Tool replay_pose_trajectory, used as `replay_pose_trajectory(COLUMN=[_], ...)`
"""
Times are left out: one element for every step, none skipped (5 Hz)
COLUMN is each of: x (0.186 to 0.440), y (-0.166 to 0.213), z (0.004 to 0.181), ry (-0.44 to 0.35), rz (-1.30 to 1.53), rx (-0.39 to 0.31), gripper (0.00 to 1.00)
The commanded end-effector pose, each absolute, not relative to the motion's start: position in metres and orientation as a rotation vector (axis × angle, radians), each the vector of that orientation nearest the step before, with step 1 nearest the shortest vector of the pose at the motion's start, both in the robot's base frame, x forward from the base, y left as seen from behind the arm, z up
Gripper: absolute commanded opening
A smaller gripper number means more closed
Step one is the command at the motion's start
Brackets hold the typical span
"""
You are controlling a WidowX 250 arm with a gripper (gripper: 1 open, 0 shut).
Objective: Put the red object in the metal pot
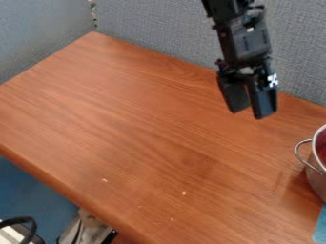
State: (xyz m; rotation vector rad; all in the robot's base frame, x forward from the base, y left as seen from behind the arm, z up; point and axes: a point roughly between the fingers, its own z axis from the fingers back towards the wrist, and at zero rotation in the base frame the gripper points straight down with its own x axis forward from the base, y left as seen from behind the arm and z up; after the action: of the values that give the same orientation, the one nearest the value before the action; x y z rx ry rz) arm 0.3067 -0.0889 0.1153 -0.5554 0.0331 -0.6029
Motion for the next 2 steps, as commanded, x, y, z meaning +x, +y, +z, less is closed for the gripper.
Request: replay_pose_trajectory(x=[0.301, 0.295], y=[-0.08, -0.084], z=[0.148, 0.164], ry=[-0.041, -0.02], rz=[-0.628, -0.598], rx=[-0.533, -0.509], gripper=[1.0, 1.0])
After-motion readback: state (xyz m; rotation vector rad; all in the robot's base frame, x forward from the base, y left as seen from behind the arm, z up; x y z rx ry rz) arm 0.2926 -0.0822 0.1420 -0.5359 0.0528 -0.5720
